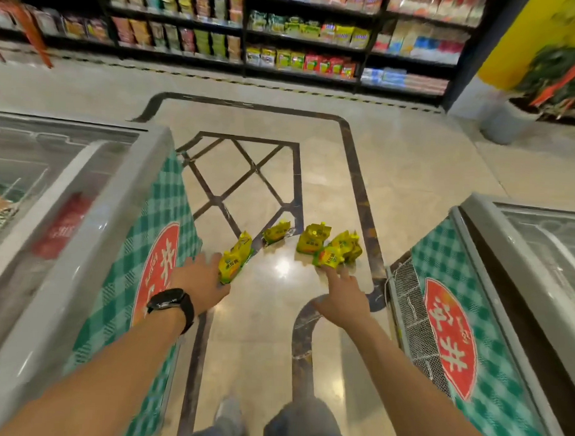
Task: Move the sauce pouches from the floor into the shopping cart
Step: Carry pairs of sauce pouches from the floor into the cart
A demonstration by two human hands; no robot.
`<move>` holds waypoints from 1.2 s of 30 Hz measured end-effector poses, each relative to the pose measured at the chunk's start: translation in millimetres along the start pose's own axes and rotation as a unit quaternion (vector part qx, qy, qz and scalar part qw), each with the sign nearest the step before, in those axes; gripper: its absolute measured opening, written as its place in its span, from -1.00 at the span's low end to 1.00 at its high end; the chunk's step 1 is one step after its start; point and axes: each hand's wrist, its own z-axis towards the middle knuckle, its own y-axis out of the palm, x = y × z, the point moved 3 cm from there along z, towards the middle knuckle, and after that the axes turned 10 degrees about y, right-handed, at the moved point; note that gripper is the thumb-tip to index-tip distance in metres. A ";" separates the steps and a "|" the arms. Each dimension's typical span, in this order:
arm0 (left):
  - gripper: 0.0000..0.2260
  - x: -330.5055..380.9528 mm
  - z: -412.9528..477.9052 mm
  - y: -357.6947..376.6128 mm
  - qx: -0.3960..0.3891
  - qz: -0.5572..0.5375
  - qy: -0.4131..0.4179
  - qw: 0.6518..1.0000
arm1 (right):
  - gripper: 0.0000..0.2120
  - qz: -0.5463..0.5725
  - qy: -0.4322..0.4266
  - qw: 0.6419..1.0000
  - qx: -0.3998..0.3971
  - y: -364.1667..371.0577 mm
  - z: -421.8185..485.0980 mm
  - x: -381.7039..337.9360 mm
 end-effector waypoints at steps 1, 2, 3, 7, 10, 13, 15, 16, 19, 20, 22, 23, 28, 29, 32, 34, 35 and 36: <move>-0.38 -3.3 18.3 -1.7 -0.008 0.000 -0.005 1.000 | -0.25 -0.004 0.004 1.000 -0.001 -6.1 20.3 -1.2; -0.38 -6.4 36.4 -1.8 -0.014 0.001 -0.010 1.000 | -0.24 -0.008 0.004 1.000 -0.004 -11.4 42.2 -3.1; -0.36 -9.4 54.0 -1.1 -0.016 -0.001 -0.016 1.000 | -0.22 -0.011 0.002 1.000 -0.008 -15.9 65.2 -6.4; -0.32 -28.6 121.1 10.8 -0.023 -0.031 -0.057 0.998 | -0.22 -0.026 -0.038 0.998 -0.038 -22.4 169.4 -33.1; -0.35 -47.2 170.8 36.7 -0.043 -0.057 -0.128 0.989 | -0.20 -0.023 -0.069 0.994 -0.080 -10.6 257.8 -65.4; -0.36 -64.4 223.8 76.6 -0.082 -0.114 -0.196 0.970 | -0.19 -0.012 -0.095 0.986 -0.134 26.4 343.1 -90.5; -0.34 -75.8 258.2 107.8 -0.096 -0.151 -0.225 0.958 | -0.17 -0.008 -0.094 0.980 -0.176 62.5 392.2 -101.3; -0.33 -81.7 274.9 126.4 -0.101 -0.164 -0.237 0.952 | -0.17 0.004 -0.086 0.977 -0.194 82.2 414.6 -105.3; -0.29 -103.7 326.0 192.2 -0.089 -0.212 -0.270 0.935 | -0.13 0.063 -0.052 0.971 -0.223 157.2 479.7 -118.2; -0.28 -113.0 343.6 219.4 -0.088 -0.225 -0.277 0.930 | -0.10 0.080 -0.039 0.969 -0.231 188.5 501.8 -123.1; -0.24 -134.0 378.8 277.3 -0.079 -0.247 -0.283 0.923 | -0.03 0.124 -0.012 0.962 -0.243 252.0 542.9 -134.7; -0.21 -143.7 396.4 305.1 -0.073 -0.259 -0.285 0.920 | 0.00 0.152 -0.001 0.959 -0.241 282.9 561.6 -140.5; 0.03 -197.4 480.2 447.6 0.011 -0.347 -0.288 0.893 | 0.17 0.331 0.081 0.918 -0.204 445.5 644.9 -183.8; 0.09 -205.0 493.3 476.4 0.029 -0.392 -0.283 0.875 | 0.20 0.362 0.088 0.908 -0.189 483.2 664.8 -191.8; 0.00 -217.2 521.6 537.9 0.122 -0.517 -0.295 0.795 | 0.22 0.403 0.113 0.896 -0.147 538.2 693.4 -233.0; -0.19 -222.1 535.3 553.7 0.199 -0.505 -0.321 0.776 | 0.10 0.378 0.120 0.910 -0.120 552.2 707.2 -257.6; -0.21 -223.8 542.1 558.8 0.227 -0.500 -0.322 0.771 | 0.01 0.362 0.112 0.920 -0.099 556.8 714.9 -265.7; -0.22 -224.8 547.7 564.2 0.246 -0.513 -0.319 0.759 | -0.08 0.350 0.101 0.928 -0.073 559.4 720.9 -269.5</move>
